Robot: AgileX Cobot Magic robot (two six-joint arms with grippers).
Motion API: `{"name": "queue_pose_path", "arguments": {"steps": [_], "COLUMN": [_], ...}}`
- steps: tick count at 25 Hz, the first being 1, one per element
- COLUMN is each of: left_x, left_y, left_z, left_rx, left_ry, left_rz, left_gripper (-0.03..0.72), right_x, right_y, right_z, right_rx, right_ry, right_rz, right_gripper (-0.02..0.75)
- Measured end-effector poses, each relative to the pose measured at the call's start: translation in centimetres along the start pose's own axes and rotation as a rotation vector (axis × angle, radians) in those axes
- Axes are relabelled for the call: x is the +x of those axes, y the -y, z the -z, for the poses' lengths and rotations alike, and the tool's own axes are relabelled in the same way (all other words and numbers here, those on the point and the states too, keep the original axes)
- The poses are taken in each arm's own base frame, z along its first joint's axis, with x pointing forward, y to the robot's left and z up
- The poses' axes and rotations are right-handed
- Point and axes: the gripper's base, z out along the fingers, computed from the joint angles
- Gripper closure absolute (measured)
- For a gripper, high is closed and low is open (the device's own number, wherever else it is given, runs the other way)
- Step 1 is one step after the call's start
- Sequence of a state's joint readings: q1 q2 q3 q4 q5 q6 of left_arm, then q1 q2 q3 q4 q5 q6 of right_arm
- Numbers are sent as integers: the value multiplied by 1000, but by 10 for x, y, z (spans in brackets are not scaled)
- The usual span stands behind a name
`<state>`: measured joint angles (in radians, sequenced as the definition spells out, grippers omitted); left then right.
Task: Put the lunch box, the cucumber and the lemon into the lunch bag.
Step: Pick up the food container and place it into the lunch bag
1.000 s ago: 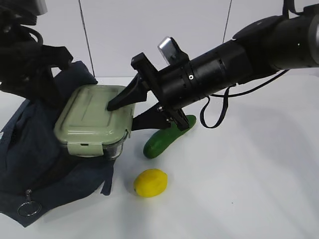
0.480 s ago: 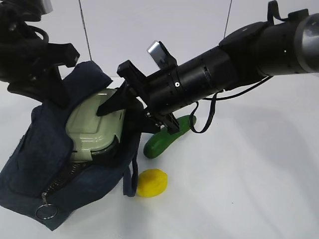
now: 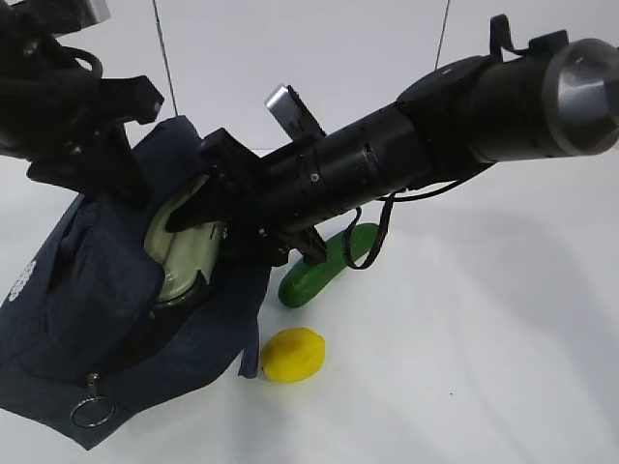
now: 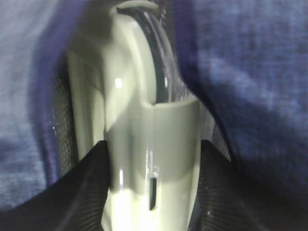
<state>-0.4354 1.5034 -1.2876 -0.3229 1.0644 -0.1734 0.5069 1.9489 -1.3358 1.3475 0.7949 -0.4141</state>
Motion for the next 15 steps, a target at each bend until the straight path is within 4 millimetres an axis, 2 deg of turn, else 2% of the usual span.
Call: {"name": "queue_pose_path", "arguments": {"steps": [5, 11, 15], "left_x": [0, 0, 0], "left_y": [0, 1, 3], "left_z": [0, 0, 0], "left_rx": [4, 11, 33], "left_ry": [-1, -2, -5], "left_rz": [-2, -1, 2], "left_gripper": [694, 694, 694], "right_x": [0, -1, -1], "right_y": [6, 4, 7], "right_z": [-10, -17, -25], "right_rx": [-5, -65, -87], "right_ry": [7, 33, 37], "right_rz": [-14, 92, 86], "right_gripper": [325, 325, 325]}}
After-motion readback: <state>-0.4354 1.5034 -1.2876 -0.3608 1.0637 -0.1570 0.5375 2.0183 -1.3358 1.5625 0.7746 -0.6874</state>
